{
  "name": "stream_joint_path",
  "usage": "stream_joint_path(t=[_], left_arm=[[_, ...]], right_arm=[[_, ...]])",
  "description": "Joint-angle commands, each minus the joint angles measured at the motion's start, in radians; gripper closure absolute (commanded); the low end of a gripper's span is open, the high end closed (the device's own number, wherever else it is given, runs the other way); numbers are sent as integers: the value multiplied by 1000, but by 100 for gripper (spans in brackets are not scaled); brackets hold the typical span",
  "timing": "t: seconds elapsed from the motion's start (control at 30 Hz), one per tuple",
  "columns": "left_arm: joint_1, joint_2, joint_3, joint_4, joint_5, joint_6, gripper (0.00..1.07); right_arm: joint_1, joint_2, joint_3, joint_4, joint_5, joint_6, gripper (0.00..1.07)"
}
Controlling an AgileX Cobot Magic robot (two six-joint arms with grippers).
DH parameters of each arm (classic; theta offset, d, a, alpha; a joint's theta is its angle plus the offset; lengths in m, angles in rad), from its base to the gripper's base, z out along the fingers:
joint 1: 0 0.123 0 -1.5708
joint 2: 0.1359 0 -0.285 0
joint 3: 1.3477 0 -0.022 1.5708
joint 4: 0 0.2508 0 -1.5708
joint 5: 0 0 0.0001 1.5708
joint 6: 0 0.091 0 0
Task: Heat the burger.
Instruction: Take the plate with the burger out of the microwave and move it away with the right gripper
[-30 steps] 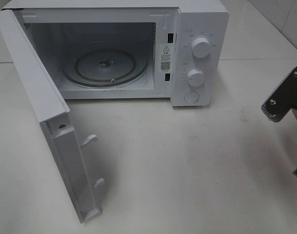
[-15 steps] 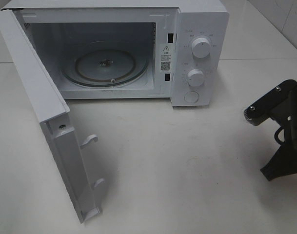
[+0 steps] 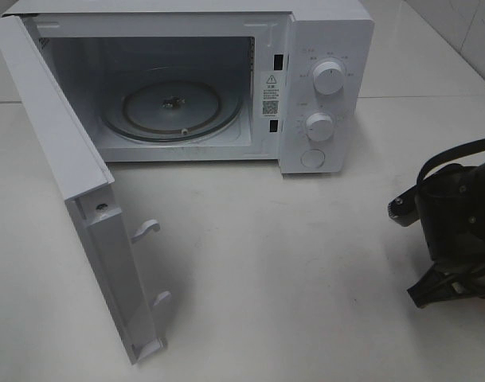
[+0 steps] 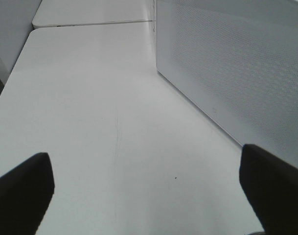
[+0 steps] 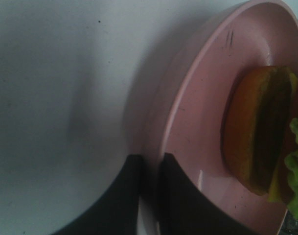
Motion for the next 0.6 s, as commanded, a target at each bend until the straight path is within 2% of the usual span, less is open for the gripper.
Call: stream_joint_path(t=[0.03,0.33,0.43,0.47,0.5,0.57,0.6], left_arm=[[1,-24,2,-6,-7,0,9],[1,-24,2,-6,-7,0,9],[1,-24,2,-6,-7,0,9],[1,-24,2,-6,-7,0,9],[1,-24,2,-6,-7,0,9],[1,-24,2,-6,-7,0,9],[1,-24,2,-6,-7,0,9]], right_arm=[[-20,23,-3,-95,57,49,102],[-65,112,-3,-127,20,100,100],[-65,120,-3,-128,9,97,97],[-65,119,-3,-123,-3,86,92],[-65,119,-3,-123,-3,86,92],[-63,119,-10,-110,-8,58,83],[-63,119,-10,-110,-8,58,83]])
